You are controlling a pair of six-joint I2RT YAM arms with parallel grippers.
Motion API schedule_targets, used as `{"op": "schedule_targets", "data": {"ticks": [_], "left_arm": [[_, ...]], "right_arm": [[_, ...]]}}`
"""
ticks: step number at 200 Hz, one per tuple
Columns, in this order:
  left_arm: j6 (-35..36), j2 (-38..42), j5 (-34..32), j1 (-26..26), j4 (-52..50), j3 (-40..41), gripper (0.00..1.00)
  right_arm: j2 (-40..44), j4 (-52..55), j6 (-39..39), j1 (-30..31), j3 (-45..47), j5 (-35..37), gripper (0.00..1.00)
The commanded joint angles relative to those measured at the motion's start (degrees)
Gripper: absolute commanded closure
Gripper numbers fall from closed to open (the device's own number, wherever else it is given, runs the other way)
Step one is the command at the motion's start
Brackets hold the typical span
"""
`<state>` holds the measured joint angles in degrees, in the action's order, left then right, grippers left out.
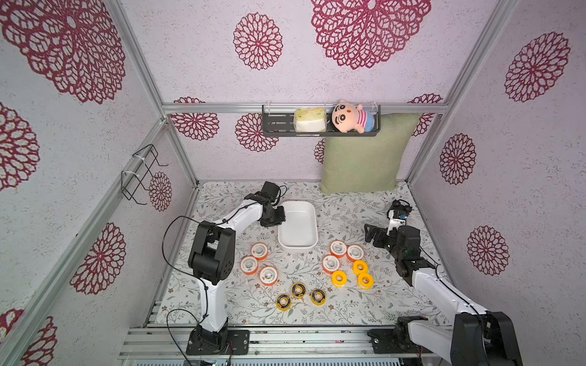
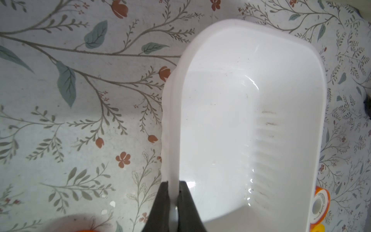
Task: Put the sealing tape into the storage box
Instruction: Move the storage box to the center of the board.
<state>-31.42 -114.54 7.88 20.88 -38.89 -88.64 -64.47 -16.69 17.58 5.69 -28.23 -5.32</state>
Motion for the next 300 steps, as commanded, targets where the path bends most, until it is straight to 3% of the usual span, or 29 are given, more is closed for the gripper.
{"op": "schedule_targets", "data": {"ticks": [1,109,141,175,210,234,274,300], "left_arm": [[0.84,2.48,-0.61,0.52,-0.03,1.77,0.91],[-2.59,4.88,-1.15,4.7,3.64,8.58,0.87],[-2.31,4.68,-2.44,4.7,3.35,8.25,0.74],[-0.54,6.6,-5.93,4.71,0.74,6.56,0.52],[1.68,13.76,-9.48,3.66,0.76,8.78,0.46],[2.55,21.37,-7.67,1.15,3.05,13.27,0.45],[3.56,33.69,-5.42,-4.21,3.29,19.35,0.43],[4.38,39.33,-4.72,-8.1,3.41,22.52,0.41]], "right_arm": [[1.0,0.19,-1.24,0.54,-0.69,-1.57,0.01],[-2.48,5.37,-4.83,4.56,-4.13,-1.61,0.01],[-3.84,6.99,-6.04,6.35,-5.7,-1.53,0.01],[-6.19,9.19,-7.7,8.64,-7.98,-2.32,0.01],[-9.84,12.13,-9.38,12.23,-11.46,-2.43,0.02],[-12.18,14.23,-10.5,15.24,-14.1,-2.6,0.04],[-16.62,18.33,-10.21,19.44,-18.35,-2.48,0.16],[-20.72,22.32,-8.94,20.78,-21.62,-2.62,0.3]]}}
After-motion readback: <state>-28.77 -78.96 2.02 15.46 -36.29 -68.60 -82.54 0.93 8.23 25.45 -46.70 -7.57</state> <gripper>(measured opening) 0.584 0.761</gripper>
